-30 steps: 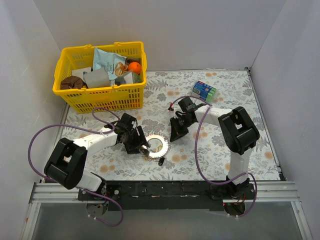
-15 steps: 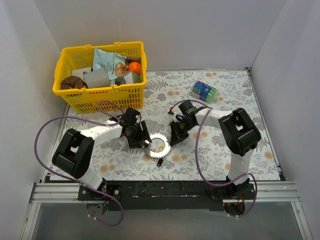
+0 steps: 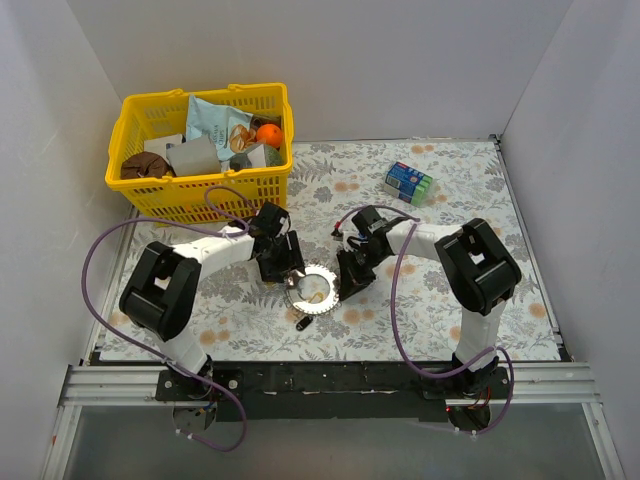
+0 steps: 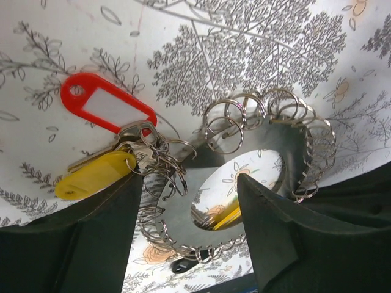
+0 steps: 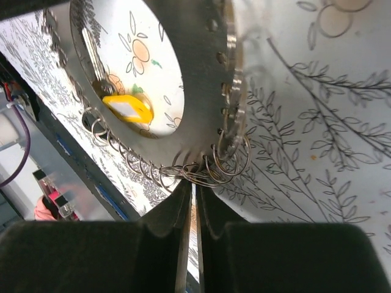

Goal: Put the keys on the keyring

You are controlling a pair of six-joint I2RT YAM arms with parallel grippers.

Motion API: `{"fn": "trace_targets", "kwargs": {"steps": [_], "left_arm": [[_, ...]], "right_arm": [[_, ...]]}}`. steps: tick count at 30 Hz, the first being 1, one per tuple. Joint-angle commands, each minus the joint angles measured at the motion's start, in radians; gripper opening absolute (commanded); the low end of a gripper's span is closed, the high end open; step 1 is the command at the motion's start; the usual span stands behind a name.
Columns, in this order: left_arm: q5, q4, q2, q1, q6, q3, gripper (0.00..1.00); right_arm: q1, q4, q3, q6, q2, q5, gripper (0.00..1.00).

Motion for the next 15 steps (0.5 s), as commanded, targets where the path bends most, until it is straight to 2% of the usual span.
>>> {"fn": "trace_targets", "kwargs": {"steps": [1,15], "left_arm": [[-0.05,-0.027,0.051,-0.004,0.053,0.052,0.64],[-0.077,-0.05,0.121,-0.003,0.103,0.155,0.64]], "right_arm": [[0.03,-0.029,0.014,-0.019,-0.022,-0.003,0.15],[0.114,-0.055,0.076,-0.021,0.002,-0.008,0.15]]}}
